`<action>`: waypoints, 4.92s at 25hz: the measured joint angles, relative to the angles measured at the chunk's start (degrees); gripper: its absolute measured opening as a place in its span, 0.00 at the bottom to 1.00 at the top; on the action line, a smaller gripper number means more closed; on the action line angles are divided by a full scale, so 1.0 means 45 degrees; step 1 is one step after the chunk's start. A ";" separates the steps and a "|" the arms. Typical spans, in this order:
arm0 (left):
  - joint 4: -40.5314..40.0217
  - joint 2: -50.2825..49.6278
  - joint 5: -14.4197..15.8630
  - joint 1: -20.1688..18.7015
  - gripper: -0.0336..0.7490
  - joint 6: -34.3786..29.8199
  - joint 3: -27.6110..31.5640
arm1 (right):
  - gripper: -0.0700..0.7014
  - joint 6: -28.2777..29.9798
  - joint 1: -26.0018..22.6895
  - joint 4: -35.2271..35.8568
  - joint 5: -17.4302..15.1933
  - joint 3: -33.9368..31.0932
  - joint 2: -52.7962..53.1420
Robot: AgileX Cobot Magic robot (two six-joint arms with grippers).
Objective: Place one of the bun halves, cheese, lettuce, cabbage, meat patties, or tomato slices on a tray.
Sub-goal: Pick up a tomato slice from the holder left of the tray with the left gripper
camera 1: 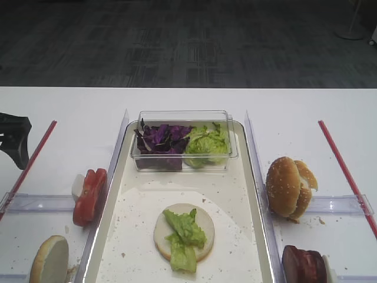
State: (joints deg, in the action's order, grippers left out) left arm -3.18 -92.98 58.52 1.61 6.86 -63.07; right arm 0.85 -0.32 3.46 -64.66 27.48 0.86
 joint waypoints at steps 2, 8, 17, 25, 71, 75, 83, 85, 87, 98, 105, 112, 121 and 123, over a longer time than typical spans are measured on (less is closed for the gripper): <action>0.0195 0.0000 0.0090 -0.0028 0.92 -0.0048 -0.0019 | 0.34 0.0000 0.0000 0.0000 0.0000 0.0000 0.0000; 0.0300 0.0000 0.0157 -0.1115 0.92 0.0031 -0.0075 | 0.34 -0.0119 0.0000 0.0000 0.0000 0.0000 0.0000; 0.0466 0.0000 -0.0022 -0.3927 0.92 0.2039 -0.0093 | 0.32 -0.0188 0.0000 0.0000 0.0000 0.0000 0.0000; 0.0795 -0.0151 -0.0656 -0.5939 0.92 0.3753 -0.0093 | 0.24 -0.0188 0.0000 -0.0005 0.0000 0.0000 0.0000; -0.0524 -0.2416 -0.1374 -0.6943 0.61 0.5024 -0.0861 | 0.14 -0.0188 0.0000 -0.0027 0.0000 0.0000 0.0000; -0.0869 -0.2484 -0.1374 -0.6943 0.56 0.5152 -0.0861 | 0.14 -0.0188 0.0000 -0.0027 0.0000 0.0000 0.0000; -0.1282 -0.2513 -0.1374 -0.6943 0.38 0.5249 -0.0861 | 0.14 -0.0188 0.0000 -0.0027 0.0000 0.0000 0.0000; -0.1334 -0.2513 -0.1374 -0.6943 0.34 0.5355 -0.0861 | 0.14 -0.0188 0.0000 -0.0027 0.0000 0.0000 0.0000; -0.1436 -0.2513 -0.1374 -0.6943 0.31 0.5407 -0.0861 | 0.14 -0.0188 0.0000 -0.0027 0.0000 0.0000 0.0000; -0.1595 -0.2513 -0.1280 -0.6943 0.10 0.5483 -0.0861 | 0.14 -0.0188 0.0000 -0.0027 0.0000 0.0000 0.0000; -0.1621 -0.2513 -0.1274 -0.6943 0.08 0.5491 -0.0861 | 0.14 -0.0188 0.0000 -0.0027 0.0000 0.0000 0.0000; -0.1644 -0.2513 -0.0750 -0.6943 0.07 0.5491 -0.1180 | 0.14 -0.0188 0.0000 -0.0027 0.0000 0.0000 0.0000; -0.1644 -0.1964 0.0246 -0.6943 0.07 0.5445 -0.2065 | 0.14 -0.0188 0.0000 -0.0027 0.0000 0.0000 0.0000; -0.1644 -0.1832 0.0416 -0.6943 0.07 0.5422 -0.2095 | 0.14 -0.0188 0.0000 -0.0027 0.0000 0.0000 0.0000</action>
State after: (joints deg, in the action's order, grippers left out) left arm -10.57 -101.23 60.39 -29.63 31.26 -72.50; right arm 0.00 -0.32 3.34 -64.66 27.48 0.86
